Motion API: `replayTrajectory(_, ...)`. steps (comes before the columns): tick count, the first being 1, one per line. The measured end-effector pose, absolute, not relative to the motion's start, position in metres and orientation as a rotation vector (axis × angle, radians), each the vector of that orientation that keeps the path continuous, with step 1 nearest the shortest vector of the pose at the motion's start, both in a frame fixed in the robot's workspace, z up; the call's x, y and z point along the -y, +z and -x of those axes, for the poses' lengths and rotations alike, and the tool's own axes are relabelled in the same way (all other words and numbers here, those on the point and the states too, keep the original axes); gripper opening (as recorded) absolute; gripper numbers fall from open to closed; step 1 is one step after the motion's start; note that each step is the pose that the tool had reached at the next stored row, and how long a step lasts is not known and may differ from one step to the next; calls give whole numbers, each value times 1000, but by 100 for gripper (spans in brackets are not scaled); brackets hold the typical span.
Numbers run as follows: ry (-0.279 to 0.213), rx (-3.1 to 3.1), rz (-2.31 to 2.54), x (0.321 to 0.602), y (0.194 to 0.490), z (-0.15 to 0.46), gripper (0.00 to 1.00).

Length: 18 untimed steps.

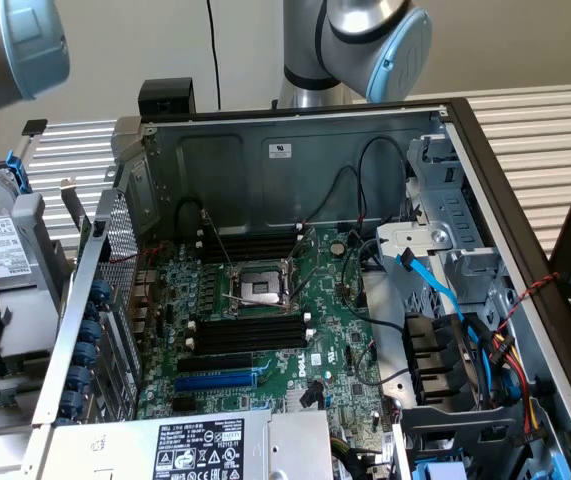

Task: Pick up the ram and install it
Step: 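Pick up the ram and move it above insertion slot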

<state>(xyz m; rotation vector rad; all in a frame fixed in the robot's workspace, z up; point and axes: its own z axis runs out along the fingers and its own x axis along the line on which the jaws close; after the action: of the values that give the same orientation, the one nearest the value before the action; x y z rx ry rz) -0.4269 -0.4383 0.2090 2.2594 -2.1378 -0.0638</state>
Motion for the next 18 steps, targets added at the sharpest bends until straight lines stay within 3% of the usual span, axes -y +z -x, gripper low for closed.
replayTrajectory(18, -37, 2097, -2312, 440, 200, 425, 33)
